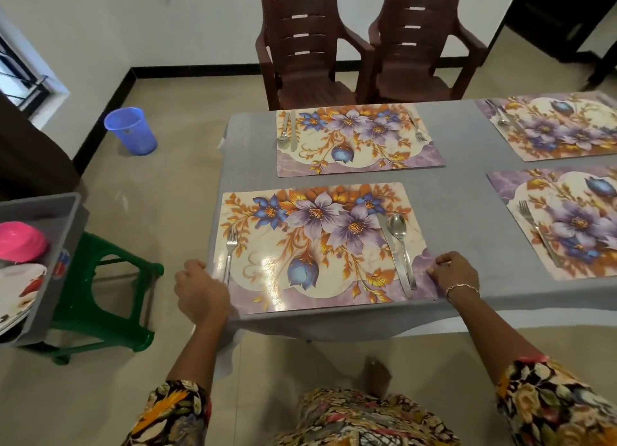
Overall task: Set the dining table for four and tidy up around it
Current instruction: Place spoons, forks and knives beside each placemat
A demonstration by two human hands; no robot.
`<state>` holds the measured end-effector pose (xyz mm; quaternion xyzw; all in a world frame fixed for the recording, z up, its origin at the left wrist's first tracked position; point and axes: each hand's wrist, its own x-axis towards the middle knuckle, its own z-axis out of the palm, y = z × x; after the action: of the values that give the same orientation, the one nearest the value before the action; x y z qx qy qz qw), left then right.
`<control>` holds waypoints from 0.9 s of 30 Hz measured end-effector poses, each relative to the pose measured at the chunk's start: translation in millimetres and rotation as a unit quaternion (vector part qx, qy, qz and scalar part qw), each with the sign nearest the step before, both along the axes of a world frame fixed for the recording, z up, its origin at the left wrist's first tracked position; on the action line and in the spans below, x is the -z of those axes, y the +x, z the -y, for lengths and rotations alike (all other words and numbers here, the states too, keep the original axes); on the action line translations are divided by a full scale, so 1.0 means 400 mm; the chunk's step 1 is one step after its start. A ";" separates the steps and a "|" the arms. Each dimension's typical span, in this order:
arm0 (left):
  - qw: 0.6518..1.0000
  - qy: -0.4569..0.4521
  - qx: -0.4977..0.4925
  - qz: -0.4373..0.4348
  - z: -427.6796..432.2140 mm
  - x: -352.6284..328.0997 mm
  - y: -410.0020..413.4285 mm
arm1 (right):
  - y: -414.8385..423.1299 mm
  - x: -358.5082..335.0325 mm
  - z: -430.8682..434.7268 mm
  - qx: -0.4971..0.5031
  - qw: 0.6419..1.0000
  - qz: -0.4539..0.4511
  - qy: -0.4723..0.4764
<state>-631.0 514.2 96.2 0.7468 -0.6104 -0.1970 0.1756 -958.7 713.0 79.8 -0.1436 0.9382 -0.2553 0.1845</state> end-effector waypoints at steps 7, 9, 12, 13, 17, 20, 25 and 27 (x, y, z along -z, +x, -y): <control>0.977 -0.035 0.174 -0.114 -0.129 -0.041 -0.264 | -0.036 -0.004 -0.121 -0.036 0.995 0.014 -0.096; 0.958 -0.022 0.248 -0.141 -0.177 -0.041 -0.356 | -0.071 -0.002 -0.166 -0.044 0.992 0.013 -0.118; 0.924 -0.005 0.347 -0.161 -0.266 -0.035 -0.502 | -0.153 0.011 -0.242 -0.045 0.988 0.004 -0.147; 0.915 0.003 0.370 -0.164 -0.299 -0.035 -0.552 | -0.186 0.013 -0.268 -0.047 0.987 0.005 -0.155; 0.897 0.032 0.405 -0.174 -0.444 -0.042 -0.751 | -0.341 0.012 -0.378 -0.071 0.982 0.017 -0.173; 0.894 0.060 0.402 -0.188 -0.544 -0.034 -0.884 | -0.463 0.012 -0.463 -0.092 0.979 0.006 -0.182; 0.901 0.175 0.341 -0.205 -0.658 -0.015 -1.066 | -0.646 0.010 -0.604 -0.084 0.978 -0.024 -0.188; 0.905 0.203 0.308 -0.212 -0.684 -0.004 -1.118 | -0.732 0.008 -0.649 -0.056 0.978 -0.042 -0.197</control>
<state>-1078.4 787.6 97.8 0.4814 -0.7054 -0.5146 0.0758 -1251.4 972.7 76.6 -0.2397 0.8668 -0.4185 0.1266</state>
